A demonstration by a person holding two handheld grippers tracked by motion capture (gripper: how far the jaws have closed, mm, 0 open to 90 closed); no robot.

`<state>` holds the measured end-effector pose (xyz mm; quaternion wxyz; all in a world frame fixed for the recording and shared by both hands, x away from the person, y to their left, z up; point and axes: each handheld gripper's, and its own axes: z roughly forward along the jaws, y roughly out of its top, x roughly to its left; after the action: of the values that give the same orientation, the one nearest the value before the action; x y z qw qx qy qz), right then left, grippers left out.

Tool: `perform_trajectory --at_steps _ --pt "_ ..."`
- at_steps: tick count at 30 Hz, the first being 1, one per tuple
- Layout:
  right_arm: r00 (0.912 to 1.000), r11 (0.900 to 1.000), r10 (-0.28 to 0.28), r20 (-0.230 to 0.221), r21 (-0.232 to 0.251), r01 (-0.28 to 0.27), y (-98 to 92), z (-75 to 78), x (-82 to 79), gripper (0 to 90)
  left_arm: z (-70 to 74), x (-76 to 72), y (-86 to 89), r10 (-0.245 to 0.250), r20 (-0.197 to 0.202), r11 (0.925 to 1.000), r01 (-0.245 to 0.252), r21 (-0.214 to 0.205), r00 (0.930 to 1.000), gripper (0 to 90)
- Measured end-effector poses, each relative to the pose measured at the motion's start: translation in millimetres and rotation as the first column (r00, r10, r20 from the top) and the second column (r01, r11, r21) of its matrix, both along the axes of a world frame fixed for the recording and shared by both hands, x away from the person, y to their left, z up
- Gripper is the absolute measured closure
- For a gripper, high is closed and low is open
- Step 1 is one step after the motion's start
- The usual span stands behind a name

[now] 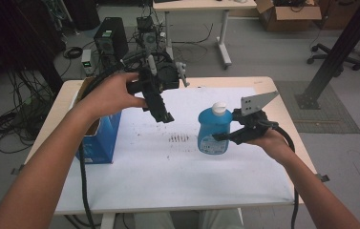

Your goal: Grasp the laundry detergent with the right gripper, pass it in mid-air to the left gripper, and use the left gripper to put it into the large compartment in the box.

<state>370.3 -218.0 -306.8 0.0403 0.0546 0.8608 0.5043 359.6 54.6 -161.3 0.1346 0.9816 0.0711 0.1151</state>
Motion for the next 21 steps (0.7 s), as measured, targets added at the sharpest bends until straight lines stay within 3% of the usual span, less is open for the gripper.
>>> perform_trajectory --at_steps 10,21 --pt "0.9997 0.9997 0.023 -0.002 0.0 -0.023 13.4 -4.2 -1.5 45.0 0.2 -6.4 -2.8 -0.025 -0.018 0.9996 0.025 -0.012 0.9995 6.0" --pt "0.9987 0.9987 0.051 0.005 0.004 -0.051 30.0 -5.5 -3.0 45.0 -5.5 -13.2 -18.3 -0.067 -0.034 0.9977 0.067 0.004 0.9972 6.0"
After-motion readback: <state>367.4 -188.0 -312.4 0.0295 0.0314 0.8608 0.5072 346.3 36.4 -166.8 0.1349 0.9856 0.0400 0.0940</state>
